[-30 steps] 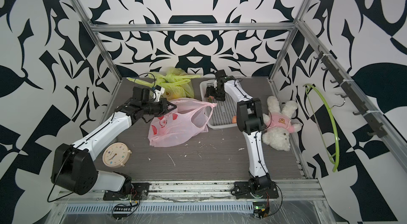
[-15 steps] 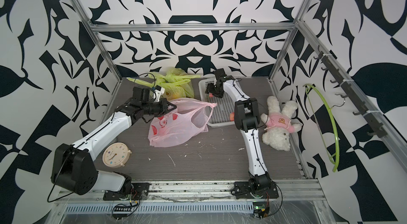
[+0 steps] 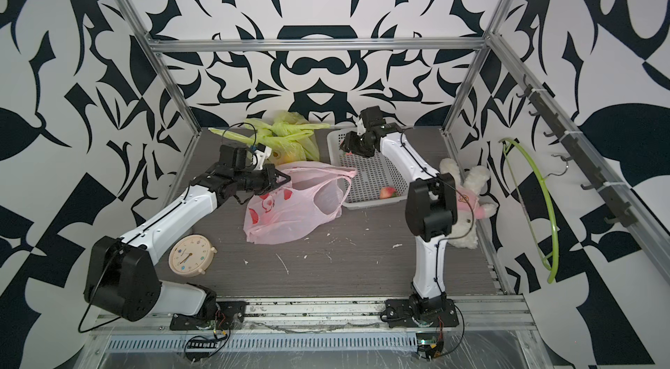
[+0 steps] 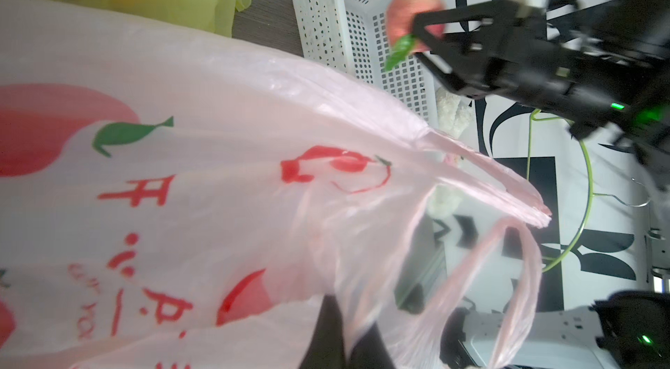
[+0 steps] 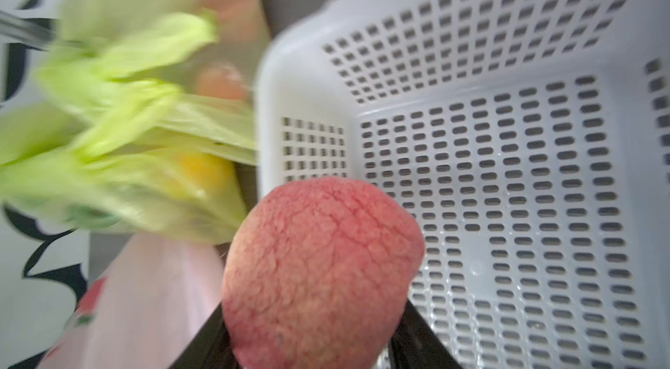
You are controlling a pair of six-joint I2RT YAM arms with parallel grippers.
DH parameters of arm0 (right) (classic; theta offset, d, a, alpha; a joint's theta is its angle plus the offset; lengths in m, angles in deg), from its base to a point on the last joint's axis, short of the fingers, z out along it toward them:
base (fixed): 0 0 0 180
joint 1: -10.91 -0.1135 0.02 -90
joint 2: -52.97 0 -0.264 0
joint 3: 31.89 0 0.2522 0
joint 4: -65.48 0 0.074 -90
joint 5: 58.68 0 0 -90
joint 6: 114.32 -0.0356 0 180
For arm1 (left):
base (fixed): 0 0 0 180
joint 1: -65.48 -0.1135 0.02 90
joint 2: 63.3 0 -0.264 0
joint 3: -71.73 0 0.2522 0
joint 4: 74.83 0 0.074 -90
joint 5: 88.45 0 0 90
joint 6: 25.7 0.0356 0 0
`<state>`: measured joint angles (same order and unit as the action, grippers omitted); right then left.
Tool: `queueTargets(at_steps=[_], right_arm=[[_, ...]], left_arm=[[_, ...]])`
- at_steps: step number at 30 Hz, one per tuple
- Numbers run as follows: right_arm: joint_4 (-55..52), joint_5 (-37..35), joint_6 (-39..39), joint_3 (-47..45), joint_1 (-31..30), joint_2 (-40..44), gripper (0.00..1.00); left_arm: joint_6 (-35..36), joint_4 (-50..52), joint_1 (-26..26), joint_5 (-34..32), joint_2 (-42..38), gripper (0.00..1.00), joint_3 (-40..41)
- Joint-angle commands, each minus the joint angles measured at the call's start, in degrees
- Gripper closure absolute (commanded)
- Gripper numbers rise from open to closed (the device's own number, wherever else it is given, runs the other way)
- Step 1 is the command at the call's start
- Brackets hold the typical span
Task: Place the peach into a plastic bag & tie a knot
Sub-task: Pick up the peach from the basket, then place the peach in the plastic bag.
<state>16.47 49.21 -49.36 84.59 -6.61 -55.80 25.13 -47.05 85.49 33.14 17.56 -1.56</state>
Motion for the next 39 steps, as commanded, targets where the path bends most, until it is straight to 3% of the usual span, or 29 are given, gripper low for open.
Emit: queueTargets(at_steps=[1,8,14,21,25,28,34,39], right_arm=[[0.8,1.5,4.5,-2.5,-4.9,11.3,0.63],[-8.3,0.5,8.8,-0.6,-18.4,15.3,0.64],[-7.7,-1.2,6.4,-5.9,-22.1,16.5,0.62],[-8.5,-2.8,6.1,-6.6,-22.1,14.1,0.55],[-9.8,-2.5,6.1,-5.2,-22.2,12.9,0.33],[-10.2,-3.0,6.1,-4.9,-22.2,13.9,0.24],[-12.8,-10.4,8.4,-6.3,-20.7,21.2,0.22],[-15.4,-15.2,5.8,-14.3,-8.3,30.9,0.24]], left_arm=[[0.4,-0.6,0.1,0.6,-0.4,1.00,1.0],[0.3,-0.6,0.2,0.2,-0.4,1.00,0.5],[-0.2,-0.8,0.1,0.5,-0.9,1.00,-0.1],[-0.2,-0.7,0.2,1.0,-1.9,1.00,-0.1],[-0.2,-0.7,0.3,1.2,-2.1,1.00,-0.1],[-0.2,-0.8,0.3,1.2,-2.1,1.00,-0.2],[-0.1,-1.3,0.3,1.6,-2.1,1.00,-0.1],[0.2,-1.8,0.2,1.7,-2.5,1.00,0.3]])
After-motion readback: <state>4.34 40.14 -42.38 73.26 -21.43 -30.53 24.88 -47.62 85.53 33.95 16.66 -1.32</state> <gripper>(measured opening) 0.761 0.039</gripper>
